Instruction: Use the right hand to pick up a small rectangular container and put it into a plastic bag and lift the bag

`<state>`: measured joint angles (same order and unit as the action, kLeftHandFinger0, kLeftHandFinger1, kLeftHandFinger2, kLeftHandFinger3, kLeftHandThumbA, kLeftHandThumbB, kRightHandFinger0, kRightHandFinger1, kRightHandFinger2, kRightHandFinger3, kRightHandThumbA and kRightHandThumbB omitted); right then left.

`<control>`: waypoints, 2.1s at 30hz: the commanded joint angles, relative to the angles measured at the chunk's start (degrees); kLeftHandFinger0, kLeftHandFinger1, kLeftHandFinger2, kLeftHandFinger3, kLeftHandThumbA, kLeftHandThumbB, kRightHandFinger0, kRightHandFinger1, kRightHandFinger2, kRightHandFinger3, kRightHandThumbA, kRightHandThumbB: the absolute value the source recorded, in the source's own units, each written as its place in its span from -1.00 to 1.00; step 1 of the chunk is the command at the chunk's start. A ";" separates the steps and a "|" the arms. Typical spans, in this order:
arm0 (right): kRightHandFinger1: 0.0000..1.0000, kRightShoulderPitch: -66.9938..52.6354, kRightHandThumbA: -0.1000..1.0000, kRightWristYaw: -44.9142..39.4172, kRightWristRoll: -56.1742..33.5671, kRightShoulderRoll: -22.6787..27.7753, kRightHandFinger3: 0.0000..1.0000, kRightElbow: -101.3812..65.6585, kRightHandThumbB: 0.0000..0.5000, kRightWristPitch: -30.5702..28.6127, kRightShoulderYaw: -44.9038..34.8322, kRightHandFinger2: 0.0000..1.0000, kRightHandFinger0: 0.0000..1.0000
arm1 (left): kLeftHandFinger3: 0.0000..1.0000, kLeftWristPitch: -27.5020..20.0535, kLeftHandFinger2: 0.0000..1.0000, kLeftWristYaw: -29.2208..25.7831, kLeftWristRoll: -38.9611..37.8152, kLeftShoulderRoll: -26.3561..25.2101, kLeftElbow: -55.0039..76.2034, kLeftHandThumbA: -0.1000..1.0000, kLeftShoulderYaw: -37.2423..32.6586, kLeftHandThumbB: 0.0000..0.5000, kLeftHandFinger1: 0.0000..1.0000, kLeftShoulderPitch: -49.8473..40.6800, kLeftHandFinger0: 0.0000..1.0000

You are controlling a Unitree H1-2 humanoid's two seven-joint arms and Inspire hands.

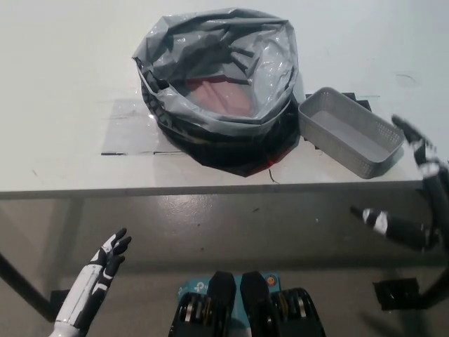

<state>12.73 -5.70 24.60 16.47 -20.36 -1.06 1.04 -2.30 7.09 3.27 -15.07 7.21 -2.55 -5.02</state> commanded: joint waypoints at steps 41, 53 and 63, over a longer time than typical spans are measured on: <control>1.00 52.32 1.00 -42.23 25.05 -1.20 1.00 53.51 1.00 27.99 6.20 1.00 1.00 | 1.00 -2.71 1.00 1.00 0.74 -1.47 2.61 0.99 0.51 -0.05 1.00 -0.48 1.00; 1.00 51.59 1.00 -42.69 33.72 -1.80 1.00 51.53 1.00 27.99 4.56 1.00 1.00 | 1.00 -3.60 1.00 0.94 0.94 -1.58 2.14 1.00 0.60 -0.09 1.00 -0.73 1.00; 1.00 50.93 1.00 -42.28 34.52 -2.10 1.00 51.69 1.00 27.99 5.57 1.00 1.00 | 1.00 -3.43 1.00 1.02 0.67 -1.37 2.30 1.00 0.58 -0.12 1.00 -0.95 1.00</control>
<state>60.85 -47.56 56.99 14.40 32.67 26.41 7.11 -3.70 7.27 4.14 -15.37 7.89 -2.38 -5.44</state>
